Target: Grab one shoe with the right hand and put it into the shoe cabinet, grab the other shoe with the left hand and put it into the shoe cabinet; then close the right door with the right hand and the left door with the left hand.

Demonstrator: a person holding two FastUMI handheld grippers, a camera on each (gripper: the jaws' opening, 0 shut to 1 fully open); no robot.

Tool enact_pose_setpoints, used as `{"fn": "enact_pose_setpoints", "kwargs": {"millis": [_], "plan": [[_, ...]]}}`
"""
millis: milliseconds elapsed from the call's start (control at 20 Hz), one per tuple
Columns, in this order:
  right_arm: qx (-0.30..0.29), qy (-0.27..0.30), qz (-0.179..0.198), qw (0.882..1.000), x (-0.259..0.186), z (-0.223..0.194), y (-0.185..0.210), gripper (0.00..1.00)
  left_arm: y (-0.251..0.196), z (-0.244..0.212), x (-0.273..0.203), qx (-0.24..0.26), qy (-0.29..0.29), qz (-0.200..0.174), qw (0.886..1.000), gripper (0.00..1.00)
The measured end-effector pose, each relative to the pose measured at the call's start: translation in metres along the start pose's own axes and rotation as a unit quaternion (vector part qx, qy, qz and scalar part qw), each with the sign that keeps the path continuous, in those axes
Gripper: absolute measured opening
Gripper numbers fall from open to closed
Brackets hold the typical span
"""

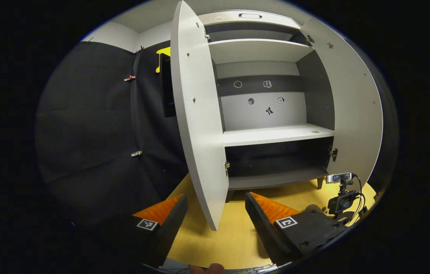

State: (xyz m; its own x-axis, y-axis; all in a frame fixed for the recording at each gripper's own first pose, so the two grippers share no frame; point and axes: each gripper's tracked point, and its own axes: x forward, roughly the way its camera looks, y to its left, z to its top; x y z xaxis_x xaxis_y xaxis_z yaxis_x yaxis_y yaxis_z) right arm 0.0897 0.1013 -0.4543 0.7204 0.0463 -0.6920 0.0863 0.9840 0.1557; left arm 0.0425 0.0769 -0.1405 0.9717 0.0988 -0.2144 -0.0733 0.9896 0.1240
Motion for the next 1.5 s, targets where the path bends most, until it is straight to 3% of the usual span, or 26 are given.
{"fn": "enact_pose_setpoints", "kwargs": {"millis": [400, 650, 1150, 1500], "plan": [[0.018, -0.042, 0.02, 0.999, -0.049, 0.04, -0.006, 0.16, -0.016, 0.008, 0.002, -0.001, -0.007, -0.021, 1.0, 0.96], [0.014, -0.065, 0.025, 0.997, -0.096, 0.086, -0.013, 0.16, -0.028, 0.021, -0.002, -0.001, -0.022, -0.038, 0.999, 0.96], [-0.025, -0.144, 0.08, 0.986, -0.197, 0.248, 0.037, 0.16, -0.044, 0.033, -0.012, 0.01, -0.042, -0.062, 0.997, 0.96], [-0.016, -0.184, 0.092, 0.978, -0.197, 0.371, 0.063, 0.16, -0.05, 0.03, -0.012, 0.01, -0.041, -0.071, 0.997, 0.96]]}}
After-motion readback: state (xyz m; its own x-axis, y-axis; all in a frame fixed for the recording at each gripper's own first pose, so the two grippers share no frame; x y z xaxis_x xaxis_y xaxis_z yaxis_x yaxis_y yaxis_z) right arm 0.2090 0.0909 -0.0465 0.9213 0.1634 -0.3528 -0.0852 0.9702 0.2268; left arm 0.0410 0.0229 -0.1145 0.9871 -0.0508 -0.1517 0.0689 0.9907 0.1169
